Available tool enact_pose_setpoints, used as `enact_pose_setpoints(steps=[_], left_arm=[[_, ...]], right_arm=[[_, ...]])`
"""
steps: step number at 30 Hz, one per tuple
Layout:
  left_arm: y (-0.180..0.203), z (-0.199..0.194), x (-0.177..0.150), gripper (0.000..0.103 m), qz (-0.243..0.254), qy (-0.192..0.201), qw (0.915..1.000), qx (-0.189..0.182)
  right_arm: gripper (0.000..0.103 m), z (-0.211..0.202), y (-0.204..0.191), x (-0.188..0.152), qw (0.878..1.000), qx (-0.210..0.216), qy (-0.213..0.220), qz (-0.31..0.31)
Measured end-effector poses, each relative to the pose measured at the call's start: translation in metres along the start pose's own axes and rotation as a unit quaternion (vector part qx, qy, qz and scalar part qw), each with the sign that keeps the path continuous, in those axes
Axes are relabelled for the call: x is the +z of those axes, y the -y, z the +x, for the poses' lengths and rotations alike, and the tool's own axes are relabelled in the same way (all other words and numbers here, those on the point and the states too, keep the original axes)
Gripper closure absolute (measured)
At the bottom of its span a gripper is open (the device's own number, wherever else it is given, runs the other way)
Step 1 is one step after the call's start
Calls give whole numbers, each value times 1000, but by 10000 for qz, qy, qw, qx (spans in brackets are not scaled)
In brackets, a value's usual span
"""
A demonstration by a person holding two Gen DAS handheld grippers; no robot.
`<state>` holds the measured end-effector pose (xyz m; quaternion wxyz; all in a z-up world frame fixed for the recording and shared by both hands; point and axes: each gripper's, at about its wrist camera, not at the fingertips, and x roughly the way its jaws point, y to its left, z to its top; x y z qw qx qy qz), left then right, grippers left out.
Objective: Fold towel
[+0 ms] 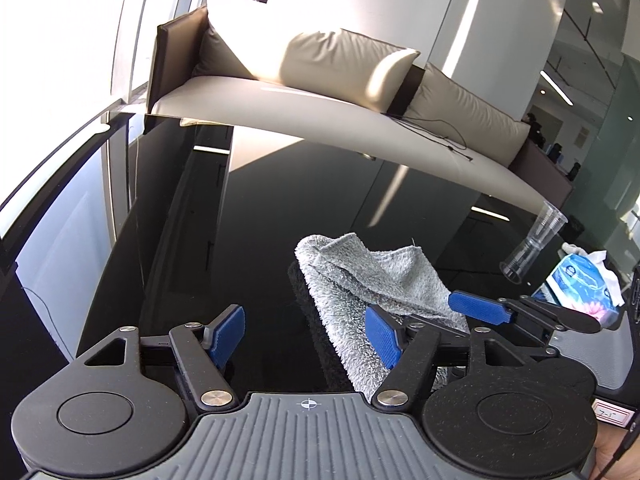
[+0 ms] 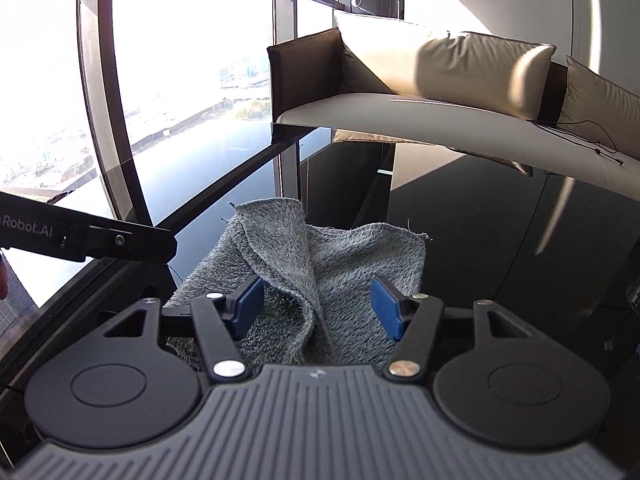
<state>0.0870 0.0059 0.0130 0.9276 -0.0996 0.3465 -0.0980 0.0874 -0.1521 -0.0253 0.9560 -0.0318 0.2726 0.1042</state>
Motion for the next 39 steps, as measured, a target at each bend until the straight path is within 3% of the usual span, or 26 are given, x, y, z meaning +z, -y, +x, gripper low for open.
enact_pose_setpoints(steps=[7,11,21,28,32,39], left_arm=[[1,2,-3,39,-3,-54,10000,5],[1,3,-4,39,6,-65,10000,4],[0,4,-5,39,21,-96,10000,-8],[-1,5,-6,38,21,-107,9999,1],[-1,7,-6,38,23,-126,9999,10],[-1,7,-8,38,48,-157,9999,-8]], right_arm=[[53,2,0,-2,9998,-56,-92,-183],[67,5,2,-2,9996,-214,-103,-140],[69,11,11,-1,9995,-167,-124,230],[69,22,3,4,9998,-71,15,-169],[97,24,4,6,9999,19,43,-119],[99,12,7,15,9991,204,362,61]])
